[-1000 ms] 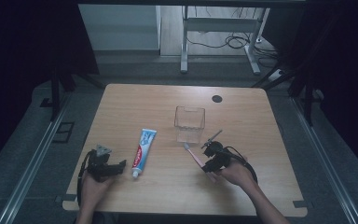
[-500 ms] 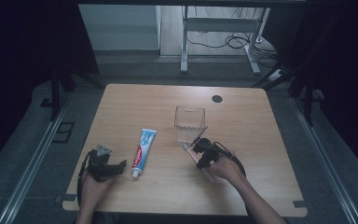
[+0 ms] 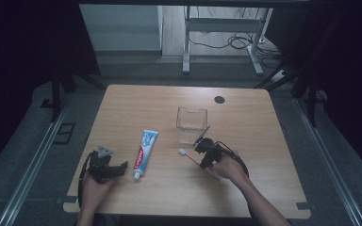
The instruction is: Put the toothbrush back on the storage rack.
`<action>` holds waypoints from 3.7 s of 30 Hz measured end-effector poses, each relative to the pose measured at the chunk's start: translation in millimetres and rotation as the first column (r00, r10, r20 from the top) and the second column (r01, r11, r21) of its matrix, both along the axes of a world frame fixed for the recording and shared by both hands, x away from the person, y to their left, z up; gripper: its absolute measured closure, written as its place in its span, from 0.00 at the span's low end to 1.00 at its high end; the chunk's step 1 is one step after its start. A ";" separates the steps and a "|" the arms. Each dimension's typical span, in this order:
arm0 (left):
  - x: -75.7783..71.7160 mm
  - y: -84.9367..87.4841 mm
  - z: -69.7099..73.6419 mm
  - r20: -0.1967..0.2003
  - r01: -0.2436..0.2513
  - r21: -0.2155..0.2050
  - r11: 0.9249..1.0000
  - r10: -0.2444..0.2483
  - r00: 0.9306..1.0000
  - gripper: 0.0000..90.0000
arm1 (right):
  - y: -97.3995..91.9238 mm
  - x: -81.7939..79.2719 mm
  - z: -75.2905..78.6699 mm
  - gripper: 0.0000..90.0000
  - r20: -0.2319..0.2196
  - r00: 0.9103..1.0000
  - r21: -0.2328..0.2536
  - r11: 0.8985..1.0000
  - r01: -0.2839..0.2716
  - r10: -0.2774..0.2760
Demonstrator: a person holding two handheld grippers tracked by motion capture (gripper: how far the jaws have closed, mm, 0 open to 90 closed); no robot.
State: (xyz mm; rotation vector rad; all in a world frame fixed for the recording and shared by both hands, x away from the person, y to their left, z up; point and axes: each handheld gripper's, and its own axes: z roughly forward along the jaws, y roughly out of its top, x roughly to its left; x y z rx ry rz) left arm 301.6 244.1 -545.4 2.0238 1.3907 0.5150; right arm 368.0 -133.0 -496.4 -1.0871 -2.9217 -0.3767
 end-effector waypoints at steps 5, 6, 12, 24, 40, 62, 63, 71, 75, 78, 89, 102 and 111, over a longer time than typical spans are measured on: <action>0.0 0.0 0.0 0.000 0.000 0.000 1.000 0.000 1.000 0.14 | -1.6 -1.6 3.7 0.93 0.007 1.000 -0.014 1.000 -0.018 0.018; 0.0 -0.1 -0.1 0.001 -0.001 0.000 1.000 0.001 1.000 0.14 | -1.5 -1.9 2.7 0.93 0.005 1.000 -0.012 1.000 -0.013 0.013; 0.0 0.0 0.0 0.000 0.000 0.000 1.000 0.000 1.000 0.14 | -0.8 0.9 1.5 0.91 0.021 1.000 0.000 1.000 -0.016 0.016; 0.0 0.0 0.0 0.000 0.000 0.000 1.000 0.000 1.000 0.14 | 7.2 8.9 -0.4 0.83 0.006 1.000 -0.028 0.999 -0.030 0.030; 0.2 -0.2 0.0 0.000 0.002 -0.001 1.000 -0.002 1.000 0.14 | 8.9 8.3 4.4 0.93 0.013 0.999 -0.044 0.998 -0.042 0.043; 0.2 -0.2 0.0 0.000 0.002 0.000 1.000 -0.002 1.000 0.14 | -19.9 -0.2 50.4 0.93 0.090 0.996 0.114 0.993 -0.032 0.022; 0.2 -0.2 0.0 0.000 0.003 0.001 1.000 -0.003 1.000 0.14 | -21.9 -0.7 53.9 0.93 0.095 0.995 0.121 0.992 -0.025 0.014; 0.2 -0.7 -0.3 0.003 -0.003 -0.005 1.000 0.003 1.000 0.14 | -31.5 -1.7 69.9 0.93 0.129 0.992 0.164 0.986 -0.019 -0.003; 0.2 -0.8 -0.3 0.004 -0.003 -0.007 1.000 0.003 1.000 0.14 | -34.2 -1.9 76.6 0.93 0.147 0.989 0.180 0.983 -0.020 -0.007; 0.4 -0.5 -0.3 0.006 0.000 -0.003 1.000 0.000 1.000 0.14 | -35.5 -1.8 81.3 0.93 0.159 0.987 0.193 0.981 -0.021 -0.010; 0.4 -0.4 -0.2 0.005 0.001 -0.003 1.000 -0.001 1.000 0.14 | -41.2 0.9 103.1 0.93 0.221 0.975 0.242 0.970 -0.022 -0.033; 0.4 -0.5 -0.2 0.005 0.000 -0.003 1.000 0.000 1.000 0.14 | -45.3 11.7 117.2 0.93 0.292 0.952 0.303 0.953 0.001 -0.094; 0.4 -0.5 -0.3 0.005 0.000 -0.003 1.000 0.000 1.000 0.14 | -45.3 24.9 117.0 0.93 0.318 0.937 0.339 0.940 0.028 -0.142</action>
